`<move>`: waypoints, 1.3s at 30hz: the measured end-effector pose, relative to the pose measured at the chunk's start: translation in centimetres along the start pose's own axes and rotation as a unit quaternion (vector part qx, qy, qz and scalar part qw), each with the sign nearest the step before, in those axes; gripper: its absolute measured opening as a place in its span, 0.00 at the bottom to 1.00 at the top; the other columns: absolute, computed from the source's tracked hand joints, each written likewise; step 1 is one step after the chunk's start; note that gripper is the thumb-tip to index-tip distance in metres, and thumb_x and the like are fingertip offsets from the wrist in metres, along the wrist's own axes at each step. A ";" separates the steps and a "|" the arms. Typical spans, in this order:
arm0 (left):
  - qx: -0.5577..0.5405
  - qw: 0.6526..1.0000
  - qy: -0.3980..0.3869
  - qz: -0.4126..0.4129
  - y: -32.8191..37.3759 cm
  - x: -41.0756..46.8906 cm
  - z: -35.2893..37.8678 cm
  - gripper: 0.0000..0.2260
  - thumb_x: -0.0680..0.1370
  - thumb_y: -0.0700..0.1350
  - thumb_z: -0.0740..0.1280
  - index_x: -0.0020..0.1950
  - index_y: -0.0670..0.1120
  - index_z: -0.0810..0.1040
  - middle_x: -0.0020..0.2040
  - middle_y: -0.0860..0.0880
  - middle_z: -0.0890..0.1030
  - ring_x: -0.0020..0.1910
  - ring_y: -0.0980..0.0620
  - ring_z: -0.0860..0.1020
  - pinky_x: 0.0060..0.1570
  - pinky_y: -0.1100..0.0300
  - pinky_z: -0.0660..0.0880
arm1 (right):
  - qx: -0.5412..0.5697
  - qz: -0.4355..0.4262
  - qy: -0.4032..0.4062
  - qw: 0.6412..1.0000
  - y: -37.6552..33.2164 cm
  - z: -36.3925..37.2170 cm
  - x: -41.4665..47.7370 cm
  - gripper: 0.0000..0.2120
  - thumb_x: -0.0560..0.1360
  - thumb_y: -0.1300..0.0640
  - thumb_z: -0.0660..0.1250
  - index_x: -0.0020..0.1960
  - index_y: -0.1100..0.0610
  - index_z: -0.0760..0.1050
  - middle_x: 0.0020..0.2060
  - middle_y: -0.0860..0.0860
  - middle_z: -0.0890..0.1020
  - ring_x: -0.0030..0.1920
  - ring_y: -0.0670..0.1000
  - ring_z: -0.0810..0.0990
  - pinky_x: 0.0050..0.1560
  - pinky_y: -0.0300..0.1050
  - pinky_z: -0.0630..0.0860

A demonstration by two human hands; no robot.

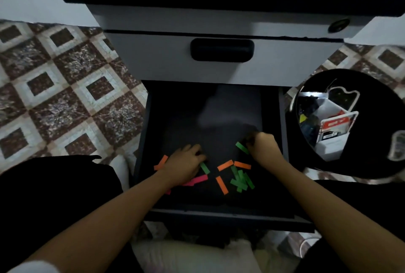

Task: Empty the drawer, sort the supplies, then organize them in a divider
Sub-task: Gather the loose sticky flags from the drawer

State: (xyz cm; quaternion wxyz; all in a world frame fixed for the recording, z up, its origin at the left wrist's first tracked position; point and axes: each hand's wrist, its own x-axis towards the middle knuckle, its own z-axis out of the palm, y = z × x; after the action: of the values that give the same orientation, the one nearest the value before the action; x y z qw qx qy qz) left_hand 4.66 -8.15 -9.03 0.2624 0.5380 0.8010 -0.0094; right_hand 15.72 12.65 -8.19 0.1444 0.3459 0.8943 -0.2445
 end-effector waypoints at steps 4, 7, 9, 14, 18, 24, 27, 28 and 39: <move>0.007 1.000 0.027 0.000 -0.1 0.2 0.3 0.16 0.80 0.46 0.57 0.68 0.48 0.69 0.65 0.46 0.66 0.63 0.47 0.67 0.58 0.54 0.67 | -0.018 -0.017 -0.006 1.000 -0.2 1.0 -0.4 0.10 0.77 0.59 0.63 0.52 0.65 0.78 0.48 0.61 0.81 0.48 0.61 0.80 0.44 0.46 0.74; -0.005 0.999 0.036 -0.002 -0.3 0.2 0.6 0.15 0.81 0.48 0.56 0.65 0.47 0.71 0.63 0.46 0.68 0.62 0.47 0.68 0.57 0.55 0.67 | -0.034 -0.018 -0.007 0.999 -0.4 1.3 -0.6 0.10 0.77 0.61 0.61 0.54 0.64 0.75 0.52 0.61 0.78 0.50 0.61 0.79 0.44 0.47 0.73; -0.010 0.999 0.042 -0.002 -0.5 0.2 0.8 0.14 0.81 0.48 0.57 0.64 0.47 0.72 0.62 0.47 0.69 0.60 0.48 0.68 0.56 0.56 0.67 | -0.042 -0.021 -0.007 0.999 -0.5 1.4 -0.7 0.09 0.78 0.61 0.60 0.55 0.64 0.75 0.54 0.61 0.76 0.51 0.61 0.78 0.45 0.47 0.73; -0.026 0.999 0.034 -0.020 -0.6 0.2 0.7 0.12 0.80 0.47 0.59 0.59 0.45 0.74 0.60 0.47 0.70 0.59 0.48 0.69 0.54 0.57 0.67 | 0.001 -0.011 -0.007 1.000 -0.5 1.7 -0.3 0.08 0.77 0.63 0.61 0.53 0.65 0.75 0.57 0.61 0.74 0.53 0.60 0.76 0.49 0.43 0.71; -0.033 0.999 0.019 -0.034 -0.4 0.3 0.3 0.09 0.79 0.47 0.60 0.56 0.45 0.73 0.58 0.47 0.72 0.59 0.49 0.70 0.55 0.56 0.66 | 0.008 -0.033 -0.006 0.999 -0.6 1.6 -0.6 0.04 0.76 0.63 0.62 0.50 0.63 0.74 0.50 0.60 0.78 0.51 0.59 0.77 0.46 0.44 0.72; -0.137 0.989 0.020 -0.054 -0.7 0.1 0.3 0.06 0.77 0.42 0.63 0.52 0.45 0.74 0.51 0.48 0.79 0.52 0.49 0.76 0.50 0.58 0.68 | 0.133 -0.048 0.001 0.990 -1.3 1.2 -0.9 0.04 0.74 0.65 0.66 0.49 0.62 0.76 0.43 0.56 0.80 0.43 0.51 0.78 0.38 0.37 0.70; -0.322 0.938 0.045 -0.121 -0.6 0.5 -0.5 0.06 0.75 0.37 0.66 0.51 0.40 0.80 0.47 0.47 0.81 0.43 0.55 0.77 0.42 0.70 0.70 | 0.194 -0.066 -0.020 0.979 -2.4 0.8 -1.3 0.05 0.73 0.64 0.68 0.49 0.61 0.79 0.42 0.51 0.80 0.43 0.45 0.77 0.35 0.24 0.69; -0.369 0.917 0.049 -0.141 -0.5 0.7 -0.8 0.06 0.75 0.36 0.67 0.50 0.40 0.81 0.46 0.48 0.81 0.41 0.58 0.76 0.40 0.74 0.69 | 0.203 -0.077 -0.033 0.976 -2.7 0.7 -1.5 0.05 0.74 0.63 0.68 0.49 0.60 0.80 0.43 0.49 0.80 0.44 0.43 0.77 0.37 0.22 0.69; -0.587 0.784 -0.022 -0.200 0.1 0.6 -1.9 0.07 0.78 0.38 0.64 0.53 0.44 0.80 0.43 0.51 0.80 0.40 0.57 0.77 0.40 0.65 0.72 | 0.190 -0.159 -0.042 0.968 -4.2 0.7 -2.8 0.06 0.74 0.65 0.67 0.50 0.60 0.81 0.48 0.51 0.82 0.48 0.43 0.76 0.43 0.22 0.68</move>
State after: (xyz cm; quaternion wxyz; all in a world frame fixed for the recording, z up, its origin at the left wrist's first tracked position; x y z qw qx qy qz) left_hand 3.77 -7.04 -7.57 0.5374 0.1072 0.7355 0.3984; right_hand 14.89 8.07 -6.13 0.0727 0.2094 0.8680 -0.4443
